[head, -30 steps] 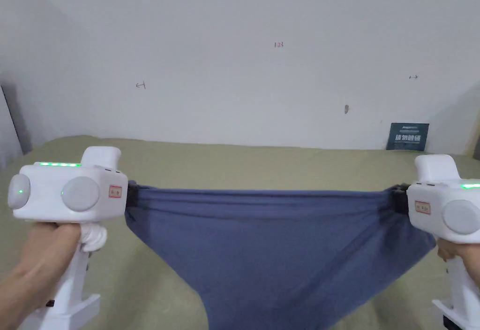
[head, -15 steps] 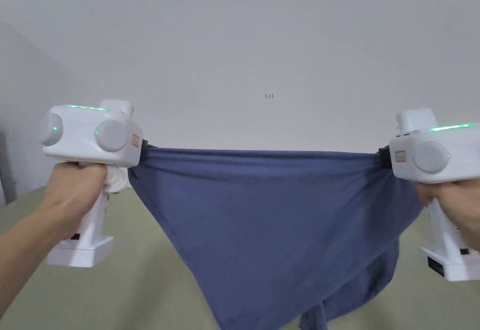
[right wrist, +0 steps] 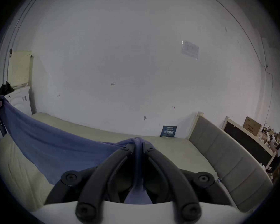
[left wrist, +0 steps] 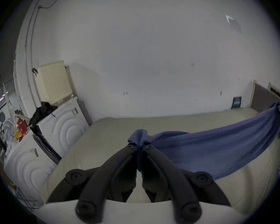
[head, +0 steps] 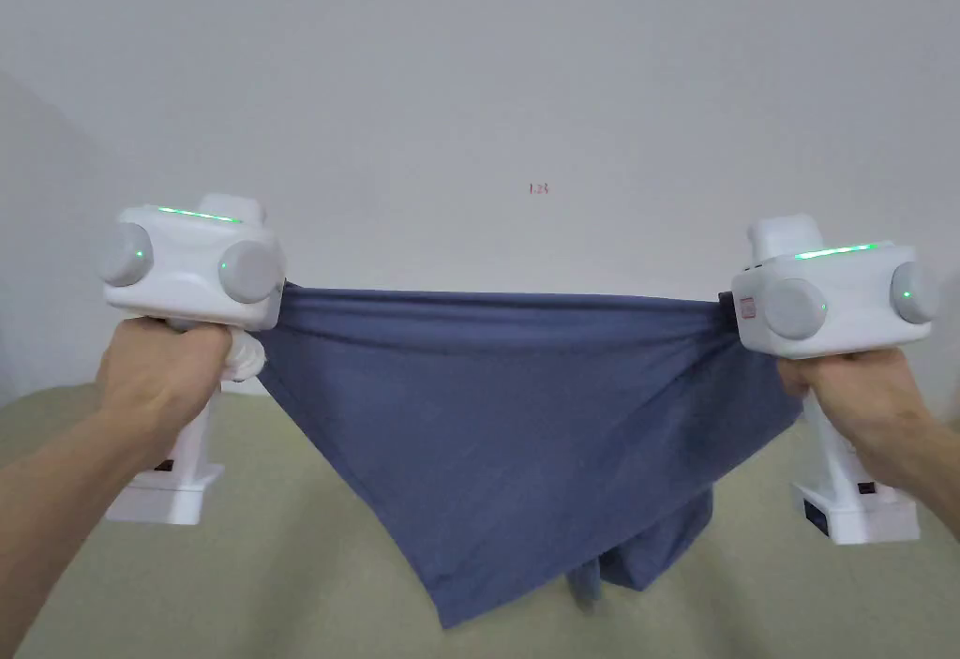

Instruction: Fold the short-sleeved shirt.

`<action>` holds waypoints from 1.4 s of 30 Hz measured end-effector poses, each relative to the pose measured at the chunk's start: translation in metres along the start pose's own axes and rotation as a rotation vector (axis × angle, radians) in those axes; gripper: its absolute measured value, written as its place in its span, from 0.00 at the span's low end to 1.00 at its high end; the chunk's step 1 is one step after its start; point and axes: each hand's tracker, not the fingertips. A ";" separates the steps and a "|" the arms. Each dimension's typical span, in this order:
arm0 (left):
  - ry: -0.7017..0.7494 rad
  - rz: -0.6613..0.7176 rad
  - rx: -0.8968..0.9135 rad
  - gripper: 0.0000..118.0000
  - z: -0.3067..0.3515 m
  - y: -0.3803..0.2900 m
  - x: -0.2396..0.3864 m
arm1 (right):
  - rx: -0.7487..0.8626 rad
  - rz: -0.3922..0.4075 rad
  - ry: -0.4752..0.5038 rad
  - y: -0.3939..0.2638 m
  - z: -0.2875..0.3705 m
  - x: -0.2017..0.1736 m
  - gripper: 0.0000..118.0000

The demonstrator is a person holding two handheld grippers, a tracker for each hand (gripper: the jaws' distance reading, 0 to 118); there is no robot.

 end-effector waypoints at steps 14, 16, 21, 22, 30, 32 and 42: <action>-0.123 -0.059 -0.283 0.04 -0.027 -0.240 0.028 | -0.261 0.011 0.086 -0.251 0.011 -0.031 0.10; -0.159 -0.056 -0.305 0.04 -0.007 -0.256 0.024 | -0.295 0.069 0.110 -0.267 0.035 -0.028 0.10; -0.188 -0.058 -0.334 0.04 0.046 -0.284 0.002 | -0.290 0.064 0.120 -0.303 0.107 -0.015 0.10; -0.192 -0.064 -0.338 0.04 0.059 -0.292 -0.005 | -0.294 0.059 0.124 -0.311 0.123 -0.011 0.10; -0.253 -0.011 -0.415 0.04 0.149 -0.366 -0.041 | -0.384 -0.022 0.156 -0.371 0.224 0.002 0.10; -0.257 0.013 -0.438 0.04 0.154 -0.384 -0.047 | -0.394 -0.015 0.150 -0.384 0.238 -0.001 0.10; -0.283 0.074 -0.488 1.00 0.142 -0.412 -0.057 | -0.419 -0.055 0.127 -0.396 0.235 -0.006 0.98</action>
